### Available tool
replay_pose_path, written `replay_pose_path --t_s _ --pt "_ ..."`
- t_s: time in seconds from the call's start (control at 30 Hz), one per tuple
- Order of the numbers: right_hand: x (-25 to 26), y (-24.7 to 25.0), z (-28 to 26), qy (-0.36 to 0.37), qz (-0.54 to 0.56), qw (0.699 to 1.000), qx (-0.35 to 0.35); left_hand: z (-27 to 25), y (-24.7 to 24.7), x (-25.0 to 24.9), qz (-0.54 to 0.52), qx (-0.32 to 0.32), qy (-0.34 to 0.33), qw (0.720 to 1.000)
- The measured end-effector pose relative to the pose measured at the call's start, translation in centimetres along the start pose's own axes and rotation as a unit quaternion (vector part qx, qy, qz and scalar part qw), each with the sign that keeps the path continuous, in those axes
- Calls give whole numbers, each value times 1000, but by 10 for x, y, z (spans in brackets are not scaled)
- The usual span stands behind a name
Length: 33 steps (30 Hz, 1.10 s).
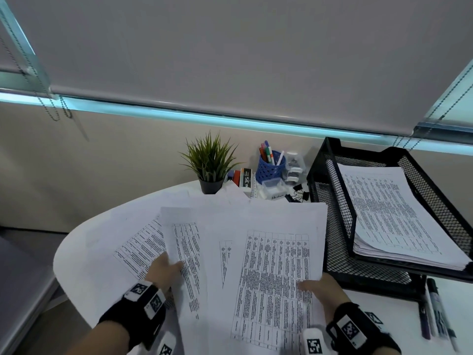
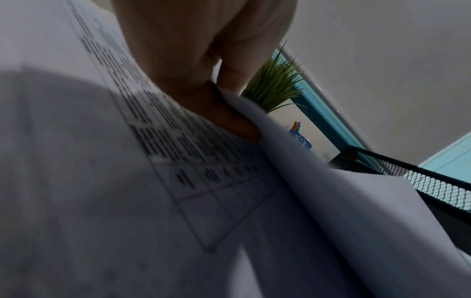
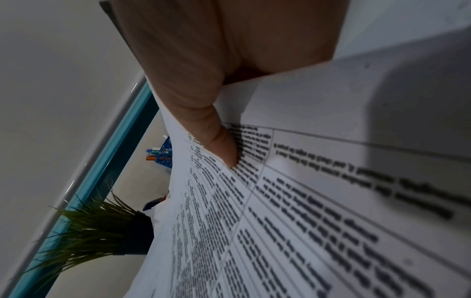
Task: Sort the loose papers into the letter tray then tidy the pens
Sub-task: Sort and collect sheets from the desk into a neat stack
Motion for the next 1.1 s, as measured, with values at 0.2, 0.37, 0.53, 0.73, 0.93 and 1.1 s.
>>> replay_pose_path --t_s 0.2,0.37,0.53,0.73,0.93,1.1 --pt "10 -24 -5 33 -8 999 29 6 -5 3 -94 61 -1 994" --pt "24 -26 -8 107 -35 992 -53 -10 -34 10 -98 145 18 984" --pt "9 -66 -4 86 -131 986 51 -9 -54 12 -29 201 19 979" --pt "17 -72 -1 107 -200 972 67 1 -37 14 54 130 21 990" --pt "16 -15 6 62 -317 939 -120 3 0 26 -1 75 32 997" --pt "11 -11 7 60 -250 955 -146 16 21 39 -17 36 52 998"
Point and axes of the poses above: each hand's wrist, its own z-axis towards the middle knuckle, its own y-axis out of the back of the hand, x = y × z, the point moved 10 cm from there along z, towards the middle knuckle, and after that the axes turned 10 degrees about z, right-handed, at the moved point
